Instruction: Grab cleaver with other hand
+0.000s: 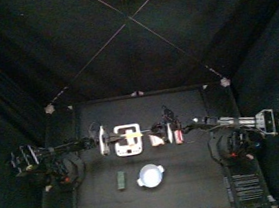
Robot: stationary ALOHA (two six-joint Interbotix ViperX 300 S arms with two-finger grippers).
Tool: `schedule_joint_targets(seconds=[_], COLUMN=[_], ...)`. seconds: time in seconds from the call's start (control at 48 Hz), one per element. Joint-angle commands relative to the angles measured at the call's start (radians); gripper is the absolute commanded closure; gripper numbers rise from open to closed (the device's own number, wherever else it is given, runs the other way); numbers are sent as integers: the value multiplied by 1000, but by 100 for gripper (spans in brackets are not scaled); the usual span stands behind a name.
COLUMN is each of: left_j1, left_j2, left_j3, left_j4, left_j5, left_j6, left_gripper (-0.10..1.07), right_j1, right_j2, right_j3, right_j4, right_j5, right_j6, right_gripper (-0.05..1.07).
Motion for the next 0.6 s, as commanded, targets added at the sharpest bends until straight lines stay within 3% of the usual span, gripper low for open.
schedule_joint_targets(seconds=[0.0, 0.271, 0.458, 0.583], left_j1=[11, 14, 20, 23], left_j2=[-15, -15, -15, -15], left_j3=[-6, -2, 0, 2], left_j4=[-5, -3, -2, -2], left_j5=[-3, 11, 69, 101], left_j6=[3, 3, 5, 17], left_gripper=[82, 82, 82, 82], right_j1=[-3, -6, -6, -6], right_j2=[-9, -17, -18, -17], right_j3=[-5, -5, -3, -8], right_j4=[54, 83, 91, 163], right_j5=[-6, -11, -8, -2], right_j6=[-11, -11, -3, -2], right_gripper=[35, 12, 11, 11])
